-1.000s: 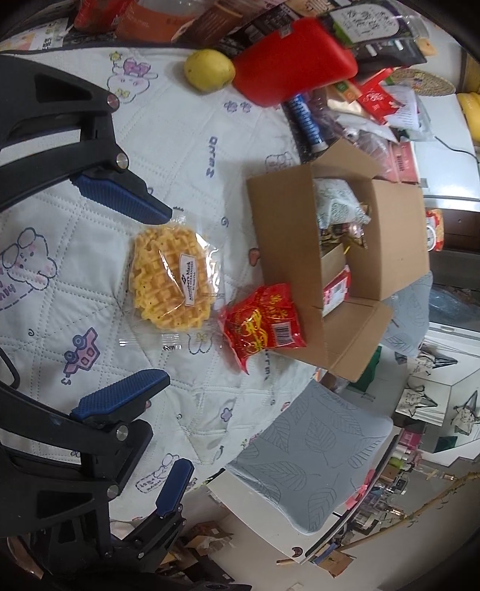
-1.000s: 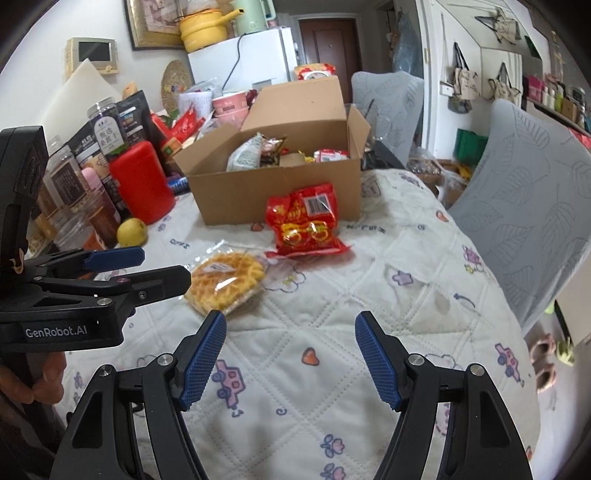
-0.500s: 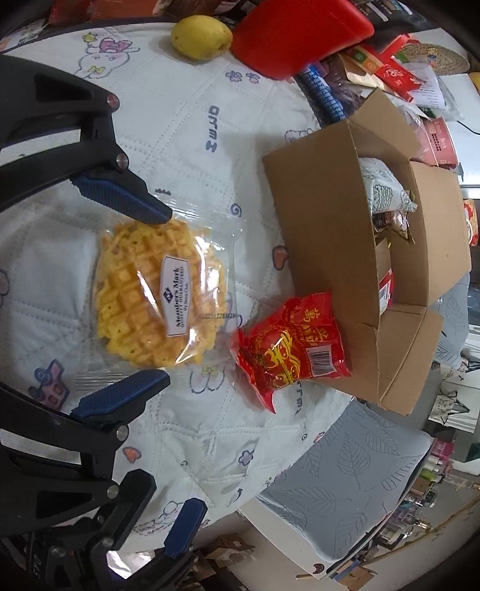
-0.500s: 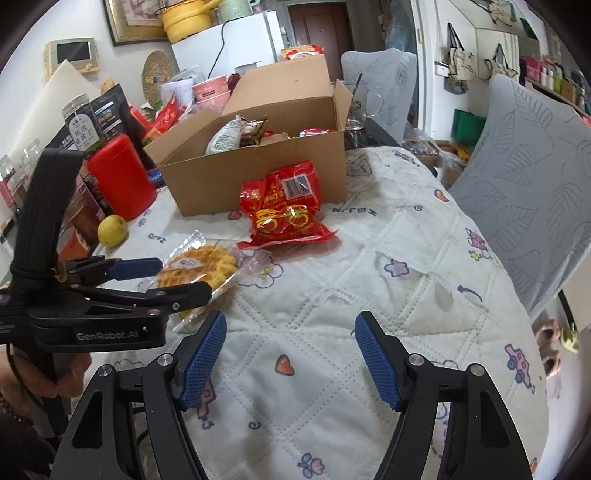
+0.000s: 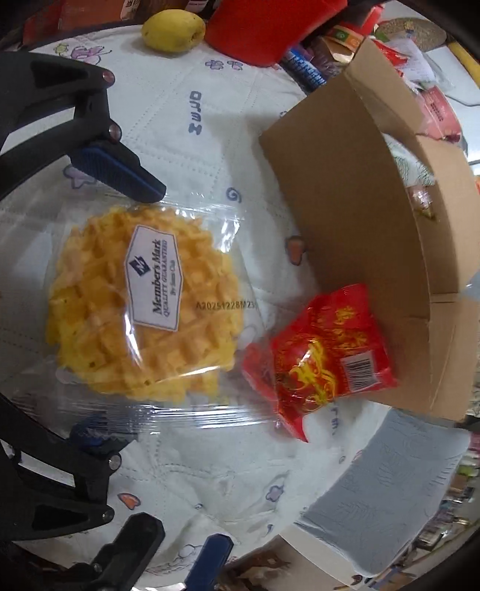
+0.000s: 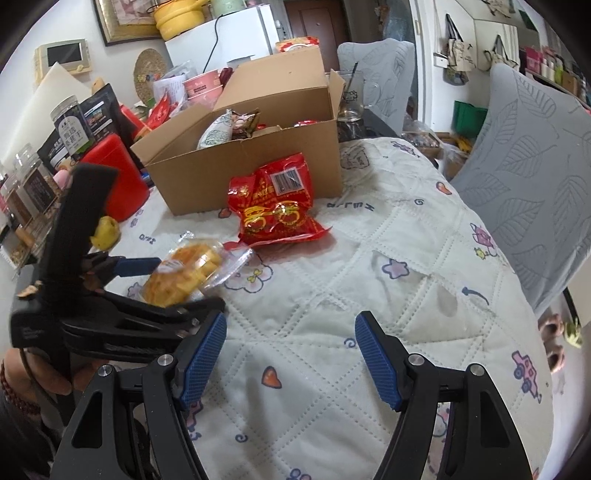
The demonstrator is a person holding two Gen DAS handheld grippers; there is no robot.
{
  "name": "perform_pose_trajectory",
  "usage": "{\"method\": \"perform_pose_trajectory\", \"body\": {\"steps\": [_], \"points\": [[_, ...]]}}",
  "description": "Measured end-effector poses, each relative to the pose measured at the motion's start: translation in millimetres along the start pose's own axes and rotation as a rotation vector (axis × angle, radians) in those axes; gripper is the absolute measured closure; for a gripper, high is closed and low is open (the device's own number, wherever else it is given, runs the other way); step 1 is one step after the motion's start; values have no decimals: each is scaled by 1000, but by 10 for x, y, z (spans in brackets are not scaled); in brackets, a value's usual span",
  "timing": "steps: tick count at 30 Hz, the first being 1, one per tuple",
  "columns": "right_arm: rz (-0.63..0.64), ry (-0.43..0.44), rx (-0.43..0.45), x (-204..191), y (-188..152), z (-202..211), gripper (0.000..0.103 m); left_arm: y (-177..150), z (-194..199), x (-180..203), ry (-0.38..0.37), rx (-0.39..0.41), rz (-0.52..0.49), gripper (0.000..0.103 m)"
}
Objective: Organize snacks
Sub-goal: 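Lower the left tool onto the wrapped waffle and grasp it, then hold the clear puffed-snack bag in the left tool while the right tool approaches the red candy bag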
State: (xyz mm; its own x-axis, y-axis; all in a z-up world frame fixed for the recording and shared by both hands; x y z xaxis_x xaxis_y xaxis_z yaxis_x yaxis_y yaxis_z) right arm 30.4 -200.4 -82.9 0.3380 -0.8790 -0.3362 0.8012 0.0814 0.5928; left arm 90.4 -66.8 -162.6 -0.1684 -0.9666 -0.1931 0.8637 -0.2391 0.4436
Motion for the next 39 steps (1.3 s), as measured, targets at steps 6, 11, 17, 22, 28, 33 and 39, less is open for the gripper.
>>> {"method": "perform_pose_trajectory", "body": {"steps": [6,11,17,22,28,33,39], "points": [[-6,-1,4,9,-7,13,30,7,-47,-14,-7,24,1,0],[-5,-10,6,31,26,6,30,-51,31,-117,14,66,46,19],[-3,-9,-2,56,120,-57,30,-52,151,-222,65,101,68,54],[15,4,-6,34,247,-134,30,1,305,-355,110,162,97,66],[33,-2,-19,45,456,-308,30,46,328,-491,105,183,115,70],[43,2,-41,59,613,-534,26,49,382,-553,90,208,143,72],[57,-47,-76,67,703,-832,18,53,427,-690,101,206,190,72]]}}
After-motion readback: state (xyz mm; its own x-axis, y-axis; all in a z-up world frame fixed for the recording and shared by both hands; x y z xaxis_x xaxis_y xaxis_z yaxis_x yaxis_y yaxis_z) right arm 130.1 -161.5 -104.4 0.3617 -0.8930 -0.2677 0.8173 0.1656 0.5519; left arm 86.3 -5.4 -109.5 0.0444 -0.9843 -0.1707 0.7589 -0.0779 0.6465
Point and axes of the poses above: each gripper's, at about its wrist camera, not at the fingertips, and z roughly against the way its jaws point, x to its right, y to its top, the point moved 3 cm from there along -z, roughly the way its jaws point, and after that the axes turned 12 degrees about y, right-handed, at the moved point
